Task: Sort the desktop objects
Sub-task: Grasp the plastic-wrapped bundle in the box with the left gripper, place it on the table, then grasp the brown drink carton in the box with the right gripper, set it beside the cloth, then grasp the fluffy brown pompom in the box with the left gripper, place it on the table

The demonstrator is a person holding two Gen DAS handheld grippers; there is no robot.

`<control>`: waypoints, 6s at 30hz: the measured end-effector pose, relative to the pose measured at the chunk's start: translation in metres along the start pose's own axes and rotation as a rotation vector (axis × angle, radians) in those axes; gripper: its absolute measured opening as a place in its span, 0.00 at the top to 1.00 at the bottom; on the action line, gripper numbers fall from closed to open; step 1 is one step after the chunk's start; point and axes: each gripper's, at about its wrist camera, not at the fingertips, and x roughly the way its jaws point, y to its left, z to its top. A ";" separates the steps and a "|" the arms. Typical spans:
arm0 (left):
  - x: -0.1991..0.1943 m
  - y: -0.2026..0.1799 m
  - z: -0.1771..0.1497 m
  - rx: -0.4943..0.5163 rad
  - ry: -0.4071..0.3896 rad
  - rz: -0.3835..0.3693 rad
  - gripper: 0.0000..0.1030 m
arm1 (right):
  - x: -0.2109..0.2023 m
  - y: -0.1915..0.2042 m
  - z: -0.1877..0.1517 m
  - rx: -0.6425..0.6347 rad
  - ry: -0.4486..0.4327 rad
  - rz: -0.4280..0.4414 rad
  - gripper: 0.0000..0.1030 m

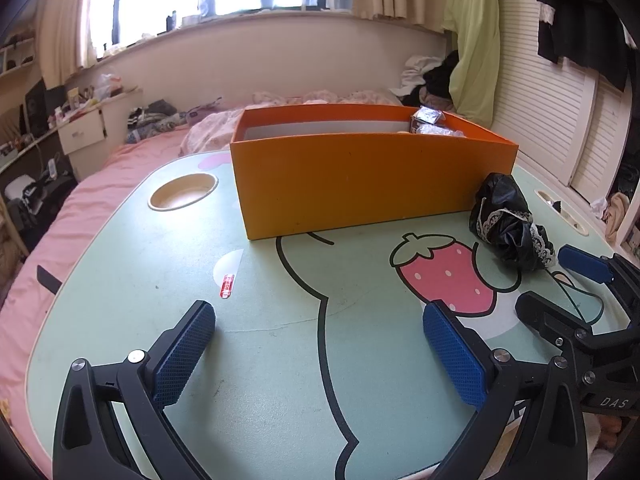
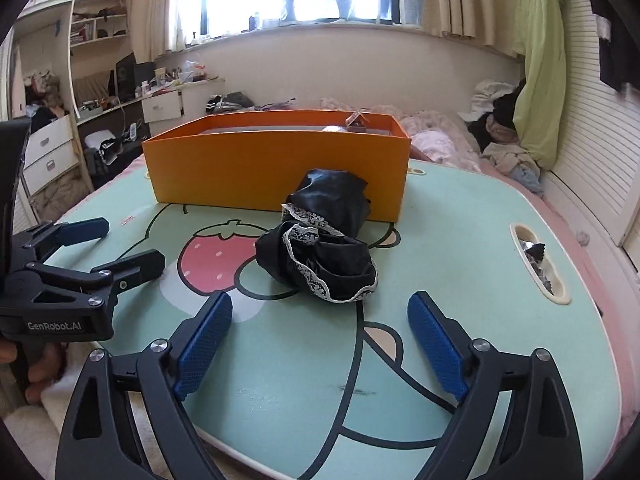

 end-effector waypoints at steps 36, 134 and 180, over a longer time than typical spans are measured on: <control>0.069 -0.064 0.167 -0.074 0.225 -0.260 0.69 | 0.008 -0.004 -0.007 0.005 -0.005 0.010 0.10; -0.016 0.002 -0.020 0.104 -0.078 -0.135 0.00 | 0.005 -0.037 0.049 0.215 -0.002 0.299 0.27; -0.032 0.000 -0.010 0.084 -0.094 -0.176 0.16 | 0.012 -0.004 -0.030 -0.034 -0.002 0.040 0.11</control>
